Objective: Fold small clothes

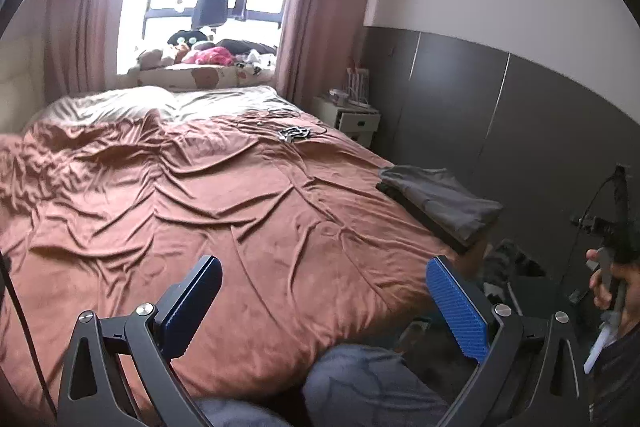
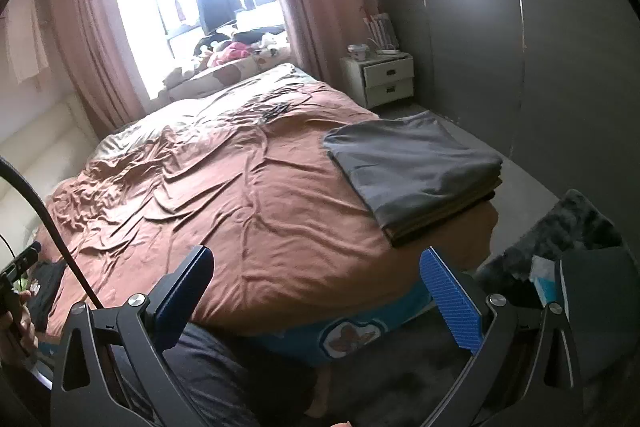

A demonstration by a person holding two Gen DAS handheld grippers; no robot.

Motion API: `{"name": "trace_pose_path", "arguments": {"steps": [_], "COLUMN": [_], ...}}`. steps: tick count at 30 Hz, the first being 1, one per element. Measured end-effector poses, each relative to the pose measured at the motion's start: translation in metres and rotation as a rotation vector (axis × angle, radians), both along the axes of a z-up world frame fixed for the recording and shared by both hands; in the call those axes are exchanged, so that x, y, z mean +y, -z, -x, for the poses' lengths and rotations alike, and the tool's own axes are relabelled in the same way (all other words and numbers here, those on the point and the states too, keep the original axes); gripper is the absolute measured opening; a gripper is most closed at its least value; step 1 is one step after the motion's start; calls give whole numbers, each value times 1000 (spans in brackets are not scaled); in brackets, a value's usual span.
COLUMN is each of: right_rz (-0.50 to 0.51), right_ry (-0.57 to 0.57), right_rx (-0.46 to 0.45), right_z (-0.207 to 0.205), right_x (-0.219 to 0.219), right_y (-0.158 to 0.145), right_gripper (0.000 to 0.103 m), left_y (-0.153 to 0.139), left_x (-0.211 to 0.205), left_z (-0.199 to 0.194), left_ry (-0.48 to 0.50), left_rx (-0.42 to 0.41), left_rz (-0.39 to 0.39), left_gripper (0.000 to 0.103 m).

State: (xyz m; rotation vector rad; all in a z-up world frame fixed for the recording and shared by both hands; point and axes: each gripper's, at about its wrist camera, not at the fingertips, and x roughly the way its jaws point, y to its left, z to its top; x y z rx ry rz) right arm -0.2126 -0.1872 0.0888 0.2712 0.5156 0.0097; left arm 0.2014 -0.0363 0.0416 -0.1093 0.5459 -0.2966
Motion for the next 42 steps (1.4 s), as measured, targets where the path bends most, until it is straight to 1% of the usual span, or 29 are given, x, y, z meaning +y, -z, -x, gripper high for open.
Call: {"name": "trace_pose_path", "arguments": {"steps": [3,8,10,13,16,22,24,27,30,33,36,39,42], "right_rz": [0,6,23,27,37,62,70,54,69,66,85,88,97], "right_ry": [-18,-49,-51,-81,-107,-152,-148,-140,-112,-107,-90,-106,-110], "right_rx": [-14,-27,-21,-14,-1,0,-10,-27,-42,-52,-66,-60,-47], "right_z": [5,14,17,21,25,30,33,41,50,58,64,64,65], "right_x": [9,27,35,46,61,80,85,91,96,96,99,102,105], "right_y": [1,10,15,24,33,37,39,40,41,43,46,50,55], "right_gripper": [103,103,103,103,103,103,103,103,103,103,103,103,103], "left_y": [2,7,9,13,16,22,24,25,25,25,26,27,28], "left_x": [4,11,15,21,23,22,21,17,12,10,5,-2,-5], "left_z": [16,48,59,80,99,132,139,148,156,161,167,170,173], "left_ry": [-23,-58,-66,-105,-123,-148,-152,-150,-154,-150,-148,-167,-174], "left_rx": [7,12,15,13,8,-8,-16,-32,-53,-66,-85,-105,-109], "left_rz": [-20,-29,-21,-30,-38,-52,-56,-64,-78,-66,-66,-91,-84], "left_gripper": [103,103,103,103,103,103,103,103,103,103,103,103,103]}}
